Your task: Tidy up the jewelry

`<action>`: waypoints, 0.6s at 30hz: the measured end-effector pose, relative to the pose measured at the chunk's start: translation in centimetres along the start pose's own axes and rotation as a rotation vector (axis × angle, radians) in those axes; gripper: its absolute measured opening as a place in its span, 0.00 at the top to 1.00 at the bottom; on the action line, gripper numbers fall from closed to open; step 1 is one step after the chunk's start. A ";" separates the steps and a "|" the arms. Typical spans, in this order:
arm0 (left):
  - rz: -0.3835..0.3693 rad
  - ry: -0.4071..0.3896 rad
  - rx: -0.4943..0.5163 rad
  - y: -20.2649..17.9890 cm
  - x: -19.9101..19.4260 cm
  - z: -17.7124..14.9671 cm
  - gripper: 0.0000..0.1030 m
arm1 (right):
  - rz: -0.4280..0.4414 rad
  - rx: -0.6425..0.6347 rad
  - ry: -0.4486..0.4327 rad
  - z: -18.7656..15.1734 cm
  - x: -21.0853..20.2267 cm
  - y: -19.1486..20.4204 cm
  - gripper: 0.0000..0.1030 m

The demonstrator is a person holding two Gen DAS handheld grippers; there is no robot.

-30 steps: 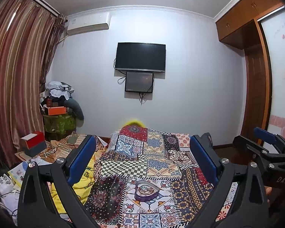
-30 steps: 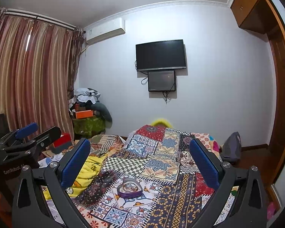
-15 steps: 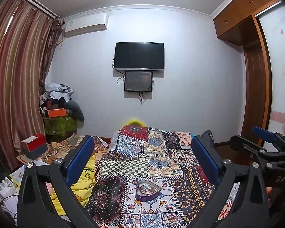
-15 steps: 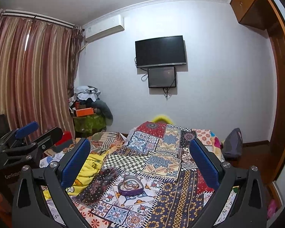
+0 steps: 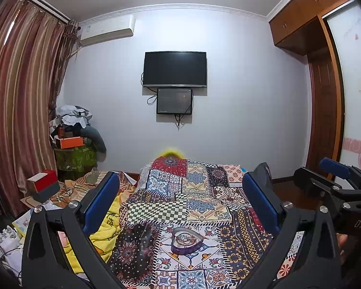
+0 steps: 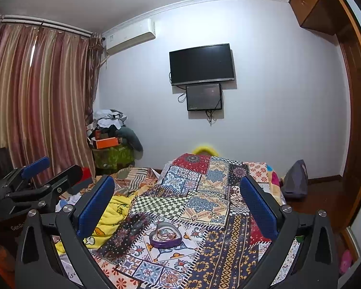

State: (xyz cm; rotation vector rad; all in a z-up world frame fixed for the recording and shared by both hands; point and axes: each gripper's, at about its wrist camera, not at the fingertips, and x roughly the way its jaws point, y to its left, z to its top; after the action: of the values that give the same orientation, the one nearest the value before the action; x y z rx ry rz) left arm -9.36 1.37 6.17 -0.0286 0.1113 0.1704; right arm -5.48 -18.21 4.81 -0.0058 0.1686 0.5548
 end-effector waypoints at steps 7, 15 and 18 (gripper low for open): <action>-0.001 0.002 -0.006 0.0 0.0 0.0 0.01 | -0.001 0.005 0.002 0.1 -0.1 0.0 0.00; -0.003 0.011 -0.025 0.4 0.2 0.2 0.01 | -0.002 0.009 0.002 0.2 -0.2 -0.1 0.00; -0.004 0.013 -0.028 0.4 0.3 0.2 0.01 | -0.002 0.012 0.005 0.2 -0.1 -0.1 0.00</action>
State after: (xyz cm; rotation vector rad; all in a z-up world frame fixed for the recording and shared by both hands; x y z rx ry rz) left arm -9.12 1.85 6.35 -0.0579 0.1216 0.1678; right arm -5.49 -18.29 5.01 0.0041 0.1771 0.5517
